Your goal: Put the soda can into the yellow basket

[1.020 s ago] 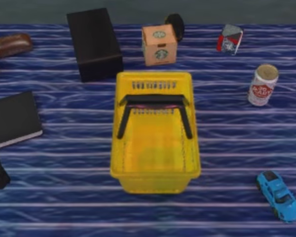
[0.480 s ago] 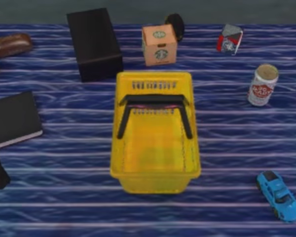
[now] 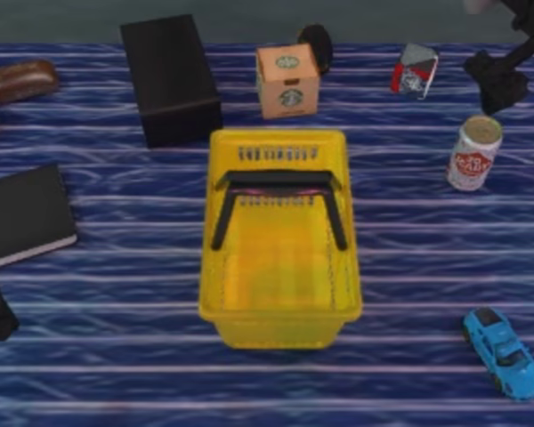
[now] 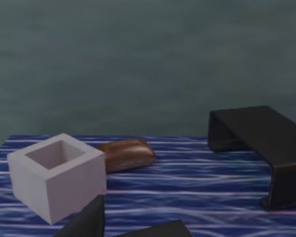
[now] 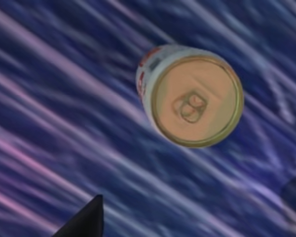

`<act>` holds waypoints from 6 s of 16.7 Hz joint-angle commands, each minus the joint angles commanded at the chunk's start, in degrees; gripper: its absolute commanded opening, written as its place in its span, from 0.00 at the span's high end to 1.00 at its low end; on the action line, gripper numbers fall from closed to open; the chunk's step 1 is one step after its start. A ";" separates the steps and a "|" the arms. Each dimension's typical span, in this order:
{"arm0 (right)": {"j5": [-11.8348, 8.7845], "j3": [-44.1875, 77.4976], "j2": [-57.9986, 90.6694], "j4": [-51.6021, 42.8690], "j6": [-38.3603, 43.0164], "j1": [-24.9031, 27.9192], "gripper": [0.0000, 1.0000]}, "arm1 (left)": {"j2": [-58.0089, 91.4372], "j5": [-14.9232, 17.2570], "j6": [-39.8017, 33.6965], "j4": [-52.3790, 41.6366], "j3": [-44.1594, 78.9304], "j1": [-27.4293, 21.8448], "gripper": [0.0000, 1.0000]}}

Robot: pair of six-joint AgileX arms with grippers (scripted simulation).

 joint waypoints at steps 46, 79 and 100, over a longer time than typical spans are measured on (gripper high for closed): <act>0.11 5.36 18.91 3.09 -4.80 1.44 1.00 | 0.00 0.00 0.00 0.00 0.00 0.00 0.00; -64.28 -52.17 -8.82 124.52 30.51 11.16 1.00 | 0.00 0.00 0.00 0.00 0.00 0.00 0.00; -64.07 -55.47 5.95 142.13 30.22 11.42 0.77 | 0.00 0.00 0.00 0.00 0.00 0.00 0.00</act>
